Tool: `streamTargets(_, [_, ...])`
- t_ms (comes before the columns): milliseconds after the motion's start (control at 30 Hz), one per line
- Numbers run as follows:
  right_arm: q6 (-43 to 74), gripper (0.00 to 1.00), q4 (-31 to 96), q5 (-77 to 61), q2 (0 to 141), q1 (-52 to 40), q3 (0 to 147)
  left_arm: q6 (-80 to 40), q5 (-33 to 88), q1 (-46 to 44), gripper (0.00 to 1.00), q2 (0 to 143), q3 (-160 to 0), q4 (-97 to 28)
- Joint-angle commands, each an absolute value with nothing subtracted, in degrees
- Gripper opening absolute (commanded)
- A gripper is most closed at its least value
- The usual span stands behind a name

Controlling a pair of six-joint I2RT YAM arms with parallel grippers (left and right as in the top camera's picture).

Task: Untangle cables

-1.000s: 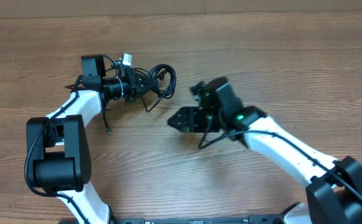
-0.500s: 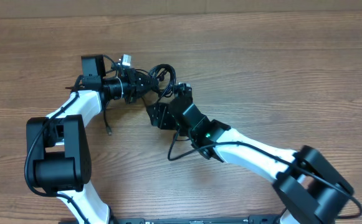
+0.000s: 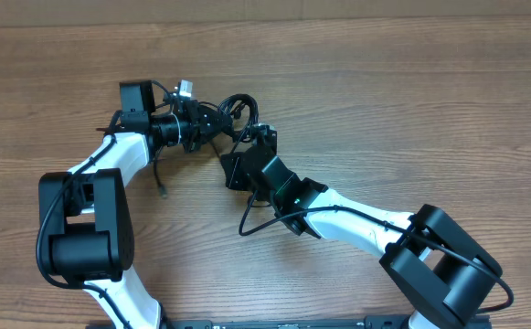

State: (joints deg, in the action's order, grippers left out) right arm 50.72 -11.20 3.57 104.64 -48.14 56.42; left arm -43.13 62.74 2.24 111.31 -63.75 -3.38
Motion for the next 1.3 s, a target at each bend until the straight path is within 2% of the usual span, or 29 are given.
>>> streamTargets(0, [50.3,0.04,-10.8,4.4,104.5,-48.2,56.6,-43.3,64.1,1.8,0.04,111.7,-63.9,-3.1])
streamTargets(300, [46.9,0.04,-1.0,0.7,94.8,-46.8,56.6,-33.5,62.4,1.9,0.04,111.7,-63.9,-2.6])
streamTargets(567, [52.2,0.04,3.8,-6.9,91.6,-44.2,56.6,-15.4,74.2,1.9,0.04,111.7,-63.9,-3.1])
streamTargets(833, [55.3,0.04,4.0,-13.0,91.6,-41.8,56.6,-12.5,75.0,1.9,0.04,111.7,-63.9,-2.9])
streamTargets(867, [54.5,0.06,4.2,-14.0,91.6,-41.8,56.6,-13.1,75.0,1.9,0.04,111.7,-63.9,-2.8])
streamTargets(967, [53.6,0.40,6.5,-14.5,91.6,-42.4,56.6,-17.2,74.4,1.9,0.04,111.7,-63.9,-2.0])
streamTargets(1033, [53.6,0.48,8.6,-13.7,91.6,-42.8,56.6,-19.8,74.3,1.9,0.04,111.7,-63.9,-1.1])
streamTargets(1267, [53.6,0.60,8.4,-5.8,93.6,-45.2,56.6,-28.1,74.4,1.7,0.04,111.7,-63.9,-1.0])
